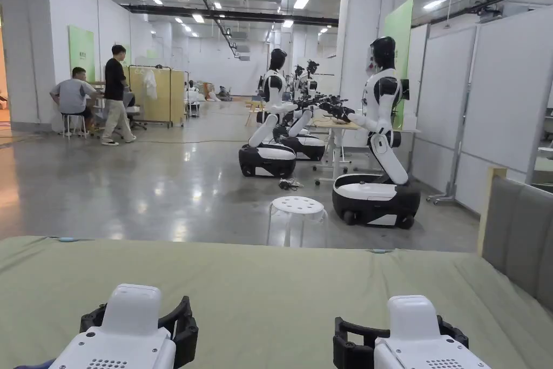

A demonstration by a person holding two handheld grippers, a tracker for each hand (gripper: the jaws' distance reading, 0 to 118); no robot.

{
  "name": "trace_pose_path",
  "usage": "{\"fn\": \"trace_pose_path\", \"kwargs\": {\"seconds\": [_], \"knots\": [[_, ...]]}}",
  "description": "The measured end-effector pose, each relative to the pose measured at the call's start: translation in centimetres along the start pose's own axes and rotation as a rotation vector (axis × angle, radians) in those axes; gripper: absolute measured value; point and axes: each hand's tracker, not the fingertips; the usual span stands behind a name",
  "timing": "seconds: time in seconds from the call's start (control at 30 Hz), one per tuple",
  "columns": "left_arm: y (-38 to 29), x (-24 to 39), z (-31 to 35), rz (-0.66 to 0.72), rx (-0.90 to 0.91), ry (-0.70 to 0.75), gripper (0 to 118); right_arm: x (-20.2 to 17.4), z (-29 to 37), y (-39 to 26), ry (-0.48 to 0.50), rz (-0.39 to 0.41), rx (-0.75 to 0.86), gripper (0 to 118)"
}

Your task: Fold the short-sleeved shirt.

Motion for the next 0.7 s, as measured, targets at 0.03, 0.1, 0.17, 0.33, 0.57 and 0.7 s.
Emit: {"fn": "trace_pose_path", "kwargs": {"seconds": [0.03, 0.1, 0.17, 0.33, 0.57, 0.7], "knots": [[0.0, -0.1, 0.0, 0.004, -0.001, -0.002, 61, 0.0, 0.0, 0.0, -0.007, -0.001, -0.002, 111], [0.0, -0.3, 0.0, 0.020, -0.002, -0.012, 35, 0.1, 0.1, 0.1, -0.006, -0.005, -0.015, 84], [-0.2, -0.6, 0.0, 0.032, -0.004, -0.012, 8, 0.1, 0.1, 0.3, -0.001, -0.016, -0.028, 14], [-1.0, -2.1, 0.7, -0.003, -0.022, 0.026, 8, -1.9, -0.7, 0.1, 0.025, 0.009, -0.036, 1], [-2.8, -9.4, 3.8, 0.004, -0.059, 0.212, 8, -10.4, -2.0, -0.9, 0.220, 0.080, -0.017, 1], [-4.4, -15.3, 6.1, 0.050, -0.124, 0.317, 8, -16.5, -2.1, -1.6, 0.376, 0.089, -0.035, 1]]}}
